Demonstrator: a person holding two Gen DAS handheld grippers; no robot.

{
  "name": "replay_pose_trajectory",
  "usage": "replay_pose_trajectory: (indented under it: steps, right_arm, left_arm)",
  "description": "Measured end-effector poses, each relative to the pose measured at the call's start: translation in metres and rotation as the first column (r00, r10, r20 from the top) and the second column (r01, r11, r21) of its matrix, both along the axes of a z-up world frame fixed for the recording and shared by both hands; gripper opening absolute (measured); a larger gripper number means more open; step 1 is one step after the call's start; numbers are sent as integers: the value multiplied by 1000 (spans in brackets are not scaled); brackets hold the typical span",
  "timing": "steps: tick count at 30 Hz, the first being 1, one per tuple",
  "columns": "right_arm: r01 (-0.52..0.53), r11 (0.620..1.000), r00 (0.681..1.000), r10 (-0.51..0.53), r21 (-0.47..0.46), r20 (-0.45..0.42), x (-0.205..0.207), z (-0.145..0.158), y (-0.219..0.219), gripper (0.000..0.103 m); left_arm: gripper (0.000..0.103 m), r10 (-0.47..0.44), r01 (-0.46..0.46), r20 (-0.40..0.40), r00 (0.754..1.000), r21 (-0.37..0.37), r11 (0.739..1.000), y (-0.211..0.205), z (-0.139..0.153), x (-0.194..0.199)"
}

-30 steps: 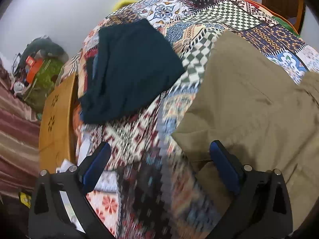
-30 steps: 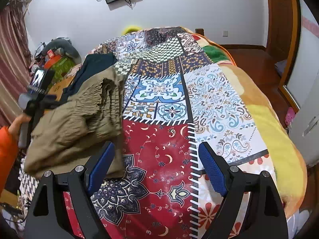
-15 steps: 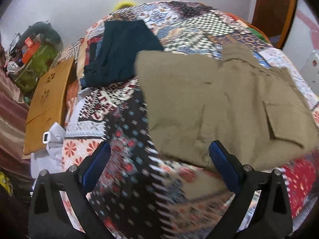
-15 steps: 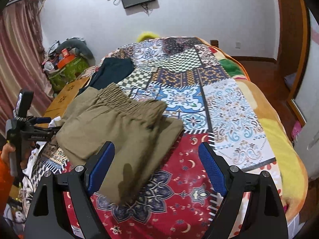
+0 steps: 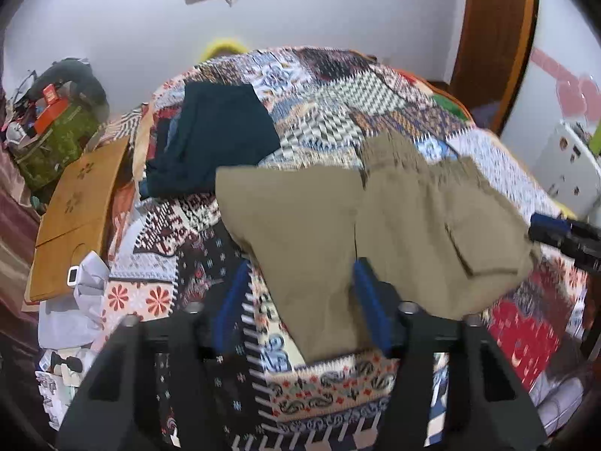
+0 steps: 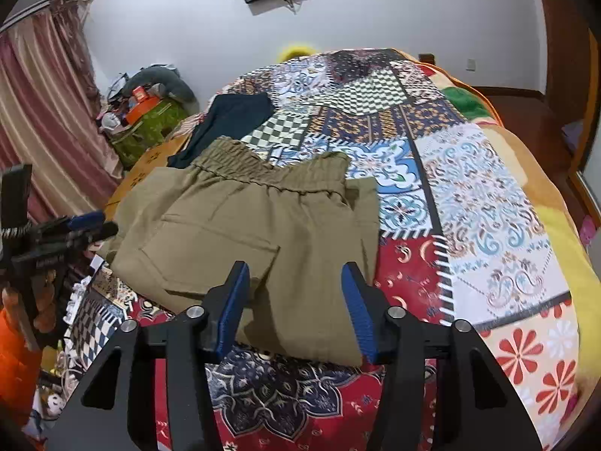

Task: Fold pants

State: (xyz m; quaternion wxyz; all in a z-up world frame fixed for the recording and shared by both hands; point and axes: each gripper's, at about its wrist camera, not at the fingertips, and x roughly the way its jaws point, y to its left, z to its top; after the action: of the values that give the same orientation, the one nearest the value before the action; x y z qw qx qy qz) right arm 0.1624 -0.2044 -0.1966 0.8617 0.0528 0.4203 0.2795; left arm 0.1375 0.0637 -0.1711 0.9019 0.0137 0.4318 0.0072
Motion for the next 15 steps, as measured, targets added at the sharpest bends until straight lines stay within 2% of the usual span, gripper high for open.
replay_pose_trajectory:
  steps: [2, 6, 8, 10, 12, 15]
  right_arm:
    - [-17, 1000, 1000, 17, 0, 13, 2, 4, 5, 46]
    - [-47, 999, 999, 47, -1, 25, 14, 8, 16, 46]
    - [-57, 998, 998, 57, -5, 19, 23, 6, 21, 46]
    - [-62, 998, 998, 62, -3, 1, 33, 3, 25, 46]
    - [-64, 998, 997, 63, -15, -33, 43, -6, 28, 46]
    - [-91, 995, 992, 87, -49, -94, 50, -28, 31, 48]
  left_arm:
    - [43, -11, 11, 5, 1000, -29, 1000, -1, 4, 7]
    - [43, -47, 46, -16, 999, -53, 998, -10, -1, 26]
    - [43, -53, 50, -43, 998, -57, 997, -11, -8, 36]
    - [43, -52, 43, -115, 992, -73, 996, -9, -24, 49]
    - [49, -50, 32, -168, 985, -107, 994, -3, -37, 56]
    - [55, -52, 26, -158, 986, -157, 987, 11, -41, 51]
